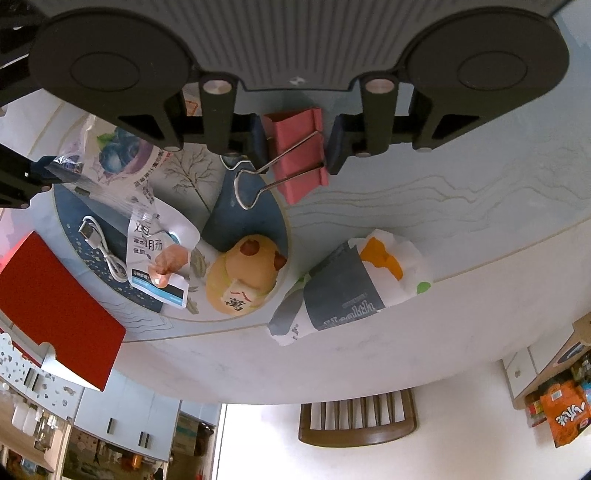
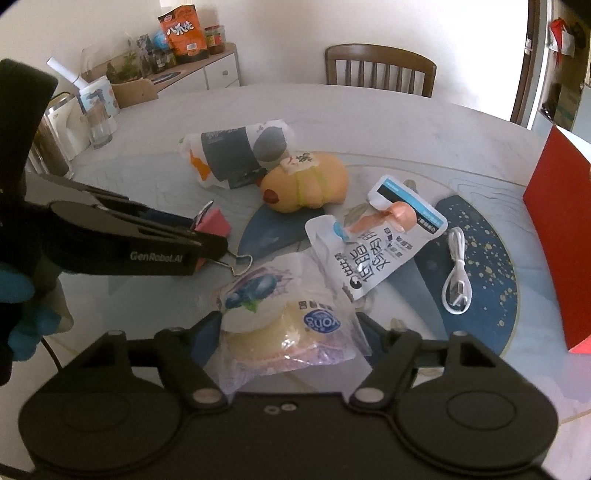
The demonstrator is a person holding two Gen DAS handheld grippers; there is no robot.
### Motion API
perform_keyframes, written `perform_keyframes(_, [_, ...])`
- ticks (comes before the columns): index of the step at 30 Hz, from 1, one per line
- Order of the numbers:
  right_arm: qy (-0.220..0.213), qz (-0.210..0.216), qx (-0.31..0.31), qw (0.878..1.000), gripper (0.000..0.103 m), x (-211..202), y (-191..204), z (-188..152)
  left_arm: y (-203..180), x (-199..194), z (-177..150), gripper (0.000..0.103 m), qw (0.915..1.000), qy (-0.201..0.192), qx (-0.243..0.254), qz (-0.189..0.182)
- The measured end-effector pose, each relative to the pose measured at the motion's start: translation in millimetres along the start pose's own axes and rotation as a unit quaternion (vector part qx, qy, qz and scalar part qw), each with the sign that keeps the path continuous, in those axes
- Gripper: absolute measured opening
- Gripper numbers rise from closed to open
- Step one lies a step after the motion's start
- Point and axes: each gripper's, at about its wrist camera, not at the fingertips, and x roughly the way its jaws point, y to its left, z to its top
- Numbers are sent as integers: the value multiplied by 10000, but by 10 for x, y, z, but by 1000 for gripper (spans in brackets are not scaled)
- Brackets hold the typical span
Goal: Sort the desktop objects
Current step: 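Close the left tool on the red binder clip while the right tool grasps the bread bag, then carry the binder clip and bread bag with both tools over the red box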
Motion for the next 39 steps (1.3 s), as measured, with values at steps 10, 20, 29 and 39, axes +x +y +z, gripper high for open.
perform_keyframes(10, [-26, -36, 216, 9998, 59, -136, -112, -68, -105, -136, -54, 31, 9999, -15, -102, -117])
perform_keyframes(20, [-101, -127, 535, 9984, 58, -358, -322, -187, -314, -303, -94, 31, 9995, -12, -134, -269])
perform_keyframes(29, [-280, -143, 631, 9975, 58, -617, -451, -232, -585, -523, -49, 31, 9992, -59, -101, -376])
perform_keyframes(39, [-424, -303, 879, 9948, 58, -959, -715, -267, -909, -726, 76, 31, 9986, -78, -27, -518])
